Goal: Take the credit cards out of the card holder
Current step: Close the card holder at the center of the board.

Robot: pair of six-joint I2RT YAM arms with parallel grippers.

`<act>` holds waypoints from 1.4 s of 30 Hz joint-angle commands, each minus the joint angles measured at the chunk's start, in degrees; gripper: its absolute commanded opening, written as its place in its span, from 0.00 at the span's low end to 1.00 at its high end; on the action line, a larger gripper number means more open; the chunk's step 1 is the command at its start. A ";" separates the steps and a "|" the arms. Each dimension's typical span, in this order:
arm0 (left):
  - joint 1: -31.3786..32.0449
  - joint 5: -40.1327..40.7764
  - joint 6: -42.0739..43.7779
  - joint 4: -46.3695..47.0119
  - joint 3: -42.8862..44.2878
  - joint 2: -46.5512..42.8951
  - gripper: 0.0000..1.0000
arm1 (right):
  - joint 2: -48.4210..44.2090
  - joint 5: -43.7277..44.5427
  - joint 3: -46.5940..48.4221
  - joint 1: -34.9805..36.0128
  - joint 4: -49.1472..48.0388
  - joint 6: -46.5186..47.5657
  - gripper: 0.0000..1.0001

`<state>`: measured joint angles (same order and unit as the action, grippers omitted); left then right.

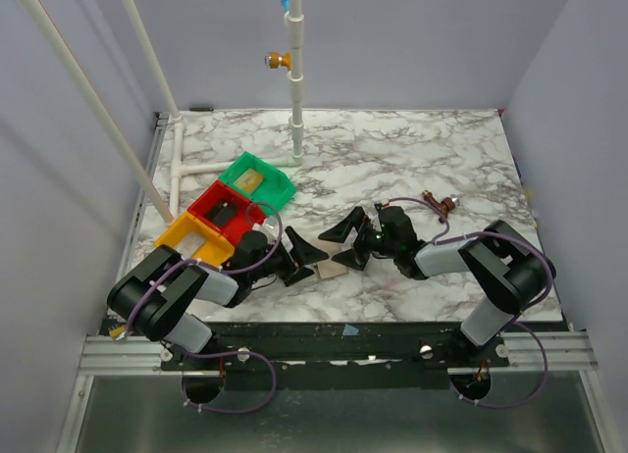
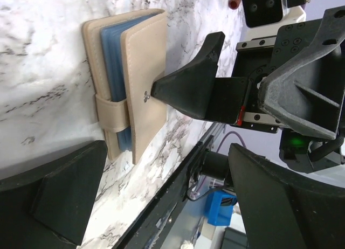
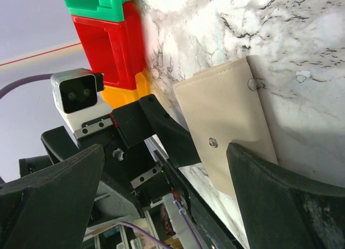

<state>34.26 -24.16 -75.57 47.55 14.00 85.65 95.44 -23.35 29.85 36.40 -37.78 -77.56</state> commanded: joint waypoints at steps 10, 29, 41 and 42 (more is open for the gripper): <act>0.26 4.15 -6.94 13.24 -4.11 1.05 0.99 | 1.42 2.46 -0.22 0.62 0.61 -0.21 0.99; 3.18 15.54 -16.74 24.61 -7.36 7.26 0.99 | 1.91 3.07 -1.37 1.08 -0.63 -0.93 0.99; 3.48 19.35 -18.97 32.42 -8.59 9.25 0.99 | 1.53 3.29 -1.38 1.38 0.34 -0.18 0.99; 3.49 18.79 -19.29 33.01 -8.46 9.69 0.99 | 1.53 3.14 -1.30 1.38 0.57 -0.10 0.99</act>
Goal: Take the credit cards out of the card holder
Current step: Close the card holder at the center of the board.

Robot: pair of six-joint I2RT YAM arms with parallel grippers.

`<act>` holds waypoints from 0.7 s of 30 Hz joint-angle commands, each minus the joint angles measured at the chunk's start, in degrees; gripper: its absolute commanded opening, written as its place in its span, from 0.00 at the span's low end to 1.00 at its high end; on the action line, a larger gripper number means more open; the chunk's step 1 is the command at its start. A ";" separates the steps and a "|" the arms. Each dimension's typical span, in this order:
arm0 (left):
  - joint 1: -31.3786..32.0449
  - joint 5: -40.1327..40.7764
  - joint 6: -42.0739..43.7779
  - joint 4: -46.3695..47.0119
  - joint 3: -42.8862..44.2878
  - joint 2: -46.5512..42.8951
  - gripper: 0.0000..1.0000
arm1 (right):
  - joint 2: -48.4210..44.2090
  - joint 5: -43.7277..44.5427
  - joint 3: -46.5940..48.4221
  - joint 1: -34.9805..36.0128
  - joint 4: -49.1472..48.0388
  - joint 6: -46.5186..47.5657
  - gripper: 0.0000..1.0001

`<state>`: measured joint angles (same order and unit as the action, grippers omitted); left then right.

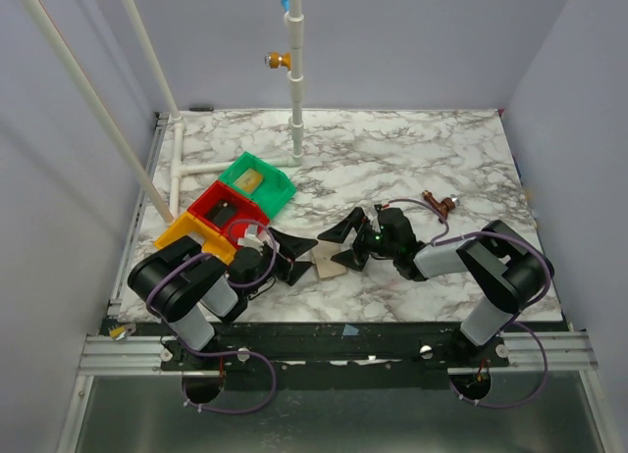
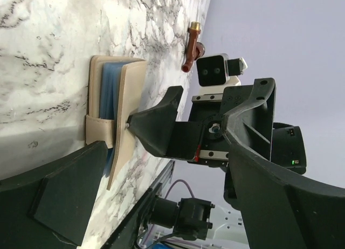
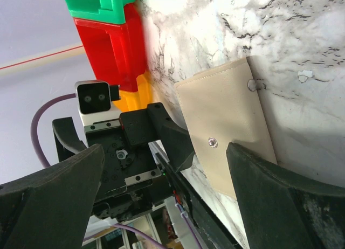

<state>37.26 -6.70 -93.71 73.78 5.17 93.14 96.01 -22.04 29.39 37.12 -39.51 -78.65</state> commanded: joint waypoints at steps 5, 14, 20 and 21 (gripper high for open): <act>0.85 0.32 -0.08 2.78 -0.07 0.95 0.99 | 1.70 1.13 -0.28 0.60 3.40 1.69 0.99; 3.58 0.05 2.61 -10.53 3.53 -3.88 0.99 | 0.96 1.46 -1.02 0.65 3.13 1.57 0.99; 4.02 1.90 4.09 -14.55 5.78 -4.59 0.99 | 0.70 1.22 -0.95 0.61 3.50 1.84 0.99; 3.98 2.31 4.46 -16.16 6.21 -4.82 0.99 | 0.68 1.16 -1.05 0.62 3.56 1.84 0.99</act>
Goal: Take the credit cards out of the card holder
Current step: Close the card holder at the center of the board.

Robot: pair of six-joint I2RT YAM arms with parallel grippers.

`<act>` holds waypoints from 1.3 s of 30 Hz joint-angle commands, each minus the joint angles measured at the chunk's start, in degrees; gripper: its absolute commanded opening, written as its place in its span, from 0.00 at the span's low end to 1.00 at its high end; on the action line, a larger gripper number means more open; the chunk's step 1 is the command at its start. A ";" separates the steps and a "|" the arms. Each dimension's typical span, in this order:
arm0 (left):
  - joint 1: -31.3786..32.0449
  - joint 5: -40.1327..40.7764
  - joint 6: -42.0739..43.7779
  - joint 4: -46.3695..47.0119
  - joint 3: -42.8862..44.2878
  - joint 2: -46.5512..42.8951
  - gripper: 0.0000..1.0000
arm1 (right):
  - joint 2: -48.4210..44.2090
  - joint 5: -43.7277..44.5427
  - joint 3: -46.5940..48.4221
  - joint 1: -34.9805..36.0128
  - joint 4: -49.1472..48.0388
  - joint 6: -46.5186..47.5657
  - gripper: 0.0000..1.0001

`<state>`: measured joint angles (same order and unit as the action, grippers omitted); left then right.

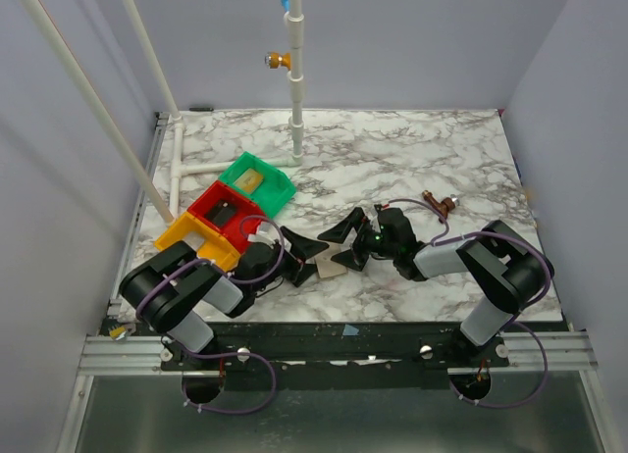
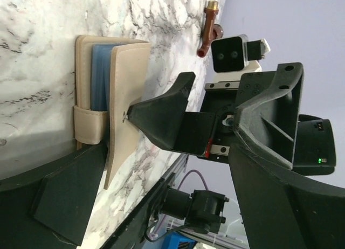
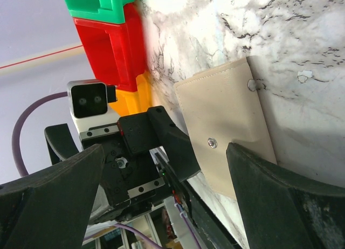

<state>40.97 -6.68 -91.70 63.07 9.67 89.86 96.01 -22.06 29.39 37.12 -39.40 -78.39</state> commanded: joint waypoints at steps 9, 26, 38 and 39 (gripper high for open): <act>0.30 5.75 3.93 -11.44 3.68 -3.26 0.99 | 0.75 1.11 -1.13 0.62 3.30 1.66 0.99; -0.51 10.61 4.25 -3.01 4.21 -1.92 0.99 | 1.34 0.57 -2.31 0.61 1.99 1.22 0.99; -1.95 12.83 4.35 -1.80 3.24 -4.03 0.99 | 0.82 0.35 -4.50 0.58 0.02 -0.10 0.99; -1.95 12.91 4.42 -1.96 3.25 -4.14 0.99 | 0.61 0.36 -4.73 0.54 0.02 -0.12 0.99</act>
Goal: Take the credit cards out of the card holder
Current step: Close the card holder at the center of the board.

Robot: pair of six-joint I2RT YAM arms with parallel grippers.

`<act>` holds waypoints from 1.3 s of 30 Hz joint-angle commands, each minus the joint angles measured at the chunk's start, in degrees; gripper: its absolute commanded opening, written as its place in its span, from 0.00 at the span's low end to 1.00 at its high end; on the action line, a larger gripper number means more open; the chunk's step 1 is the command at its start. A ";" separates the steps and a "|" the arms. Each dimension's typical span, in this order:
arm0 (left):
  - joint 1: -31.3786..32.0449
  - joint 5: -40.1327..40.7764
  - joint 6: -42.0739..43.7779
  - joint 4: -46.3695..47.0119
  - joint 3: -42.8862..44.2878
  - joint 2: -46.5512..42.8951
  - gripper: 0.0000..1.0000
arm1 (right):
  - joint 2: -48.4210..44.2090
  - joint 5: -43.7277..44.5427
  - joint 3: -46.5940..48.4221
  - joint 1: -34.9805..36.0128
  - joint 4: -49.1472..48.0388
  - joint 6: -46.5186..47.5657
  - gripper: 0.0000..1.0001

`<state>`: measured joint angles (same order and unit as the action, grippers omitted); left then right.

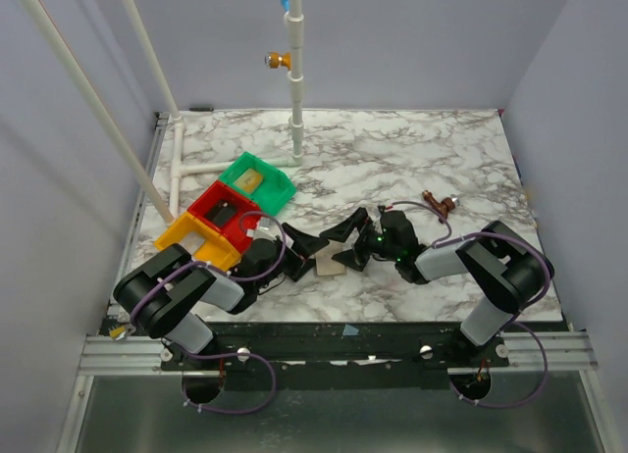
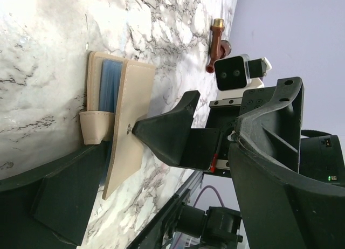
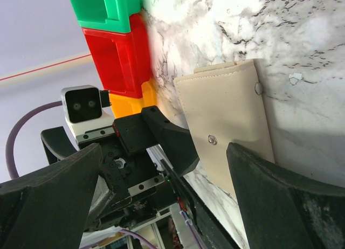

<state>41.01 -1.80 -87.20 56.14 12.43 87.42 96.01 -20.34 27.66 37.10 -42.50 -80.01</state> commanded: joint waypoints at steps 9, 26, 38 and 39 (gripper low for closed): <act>-2.08 9.80 0.10 3.48 -0.11 -3.60 0.99 | -0.05 -1.63 -3.19 0.62 3.06 1.52 0.99; -2.34 9.67 2.62 -4.49 0.47 -8.58 0.99 | 0.70 -2.33 -2.79 0.60 2.25 1.26 0.99; 1.23 6.67 1.58 -12.87 1.72 -8.02 0.99 | 1.57 -2.51 -2.96 0.56 1.02 0.72 0.99; 1.47 6.56 1.27 -12.19 1.72 -7.25 0.99 | 1.48 -2.47 -2.83 0.60 1.10 0.82 0.99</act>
<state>41.34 6.22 -85.10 44.99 12.97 77.58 95.96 -21.50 26.24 37.12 -44.49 -80.07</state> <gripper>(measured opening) 0.987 0.991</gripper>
